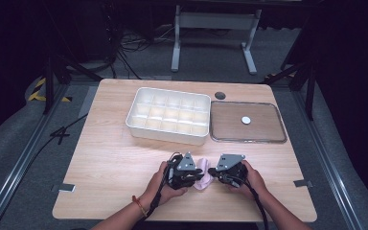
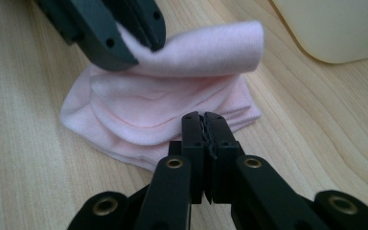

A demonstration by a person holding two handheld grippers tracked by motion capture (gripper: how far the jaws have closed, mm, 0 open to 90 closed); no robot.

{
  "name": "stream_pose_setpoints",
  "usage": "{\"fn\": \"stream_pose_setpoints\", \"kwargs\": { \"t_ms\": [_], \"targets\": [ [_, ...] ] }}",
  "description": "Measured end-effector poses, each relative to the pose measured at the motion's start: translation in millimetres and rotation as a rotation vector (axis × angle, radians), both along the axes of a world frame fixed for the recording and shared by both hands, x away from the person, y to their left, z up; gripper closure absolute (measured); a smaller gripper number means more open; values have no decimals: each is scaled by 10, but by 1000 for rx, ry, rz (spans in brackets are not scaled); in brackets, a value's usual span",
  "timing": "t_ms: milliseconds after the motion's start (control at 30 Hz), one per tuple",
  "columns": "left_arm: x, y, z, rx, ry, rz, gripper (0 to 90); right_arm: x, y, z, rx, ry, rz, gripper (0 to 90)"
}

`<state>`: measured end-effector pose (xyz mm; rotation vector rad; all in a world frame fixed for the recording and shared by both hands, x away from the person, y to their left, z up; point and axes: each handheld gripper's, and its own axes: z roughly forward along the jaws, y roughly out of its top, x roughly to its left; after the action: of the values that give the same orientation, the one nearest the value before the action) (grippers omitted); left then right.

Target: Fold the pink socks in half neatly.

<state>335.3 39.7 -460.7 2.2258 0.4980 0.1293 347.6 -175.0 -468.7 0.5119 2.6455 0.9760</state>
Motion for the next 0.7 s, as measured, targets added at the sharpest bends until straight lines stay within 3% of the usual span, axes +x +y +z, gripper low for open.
{"fn": "stream_pose_setpoints", "kwargs": {
  "t_ms": [267,500,700],
  "targets": [
    [-12,-30,-36,4,1,-10,768,24,-25,-7,19,15,6,879],
    [-19,-51,-64,25,2,-20,755,73,-83,19,74,52,-2,856],
    [-36,-80,-79,33,-10,-20,742,67,-129,185,203,28,-18,857]
  ]
}}
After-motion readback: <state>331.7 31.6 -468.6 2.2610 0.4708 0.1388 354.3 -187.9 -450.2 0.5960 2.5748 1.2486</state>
